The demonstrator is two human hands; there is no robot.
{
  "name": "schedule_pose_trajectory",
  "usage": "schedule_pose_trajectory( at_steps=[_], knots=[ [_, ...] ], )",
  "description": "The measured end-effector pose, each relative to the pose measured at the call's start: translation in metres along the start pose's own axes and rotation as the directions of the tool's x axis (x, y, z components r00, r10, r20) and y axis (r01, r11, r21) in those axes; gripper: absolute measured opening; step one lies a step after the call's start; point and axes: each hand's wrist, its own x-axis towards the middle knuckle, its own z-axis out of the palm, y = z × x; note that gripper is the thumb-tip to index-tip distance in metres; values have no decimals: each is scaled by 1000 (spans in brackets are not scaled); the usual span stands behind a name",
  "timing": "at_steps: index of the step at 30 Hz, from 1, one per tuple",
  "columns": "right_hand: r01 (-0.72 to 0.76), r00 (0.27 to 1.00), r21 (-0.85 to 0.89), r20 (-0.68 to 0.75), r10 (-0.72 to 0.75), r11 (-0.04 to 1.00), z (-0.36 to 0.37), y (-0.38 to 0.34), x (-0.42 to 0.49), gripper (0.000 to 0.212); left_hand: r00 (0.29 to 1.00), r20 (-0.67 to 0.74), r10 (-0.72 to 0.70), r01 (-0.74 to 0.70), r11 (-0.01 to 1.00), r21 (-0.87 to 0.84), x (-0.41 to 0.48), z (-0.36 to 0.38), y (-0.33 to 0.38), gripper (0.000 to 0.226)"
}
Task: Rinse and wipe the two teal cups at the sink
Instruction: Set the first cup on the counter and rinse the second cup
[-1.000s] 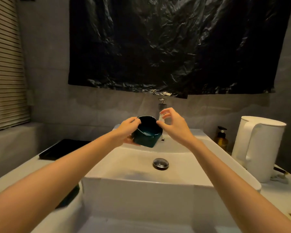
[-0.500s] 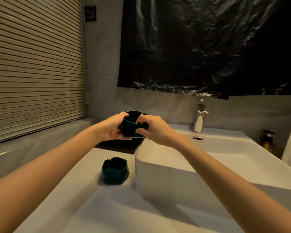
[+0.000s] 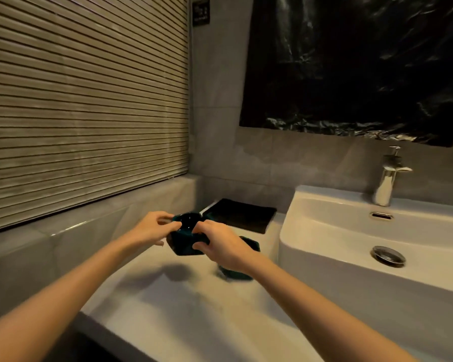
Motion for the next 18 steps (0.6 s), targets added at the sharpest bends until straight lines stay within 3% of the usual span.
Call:
schedule_pose_trajectory(
  at_steps=[3,18],
  knots=[
    [14,1000,10,27,-14,1000,29,-4,1,22,999,-10,-38,37,997,-70,-2,-2,-33,17],
    [-7,993,37,121,3,999,73,-15,-12,24,994,-74,-80,65,981,-181,-11,10,-97,25]
  ],
)
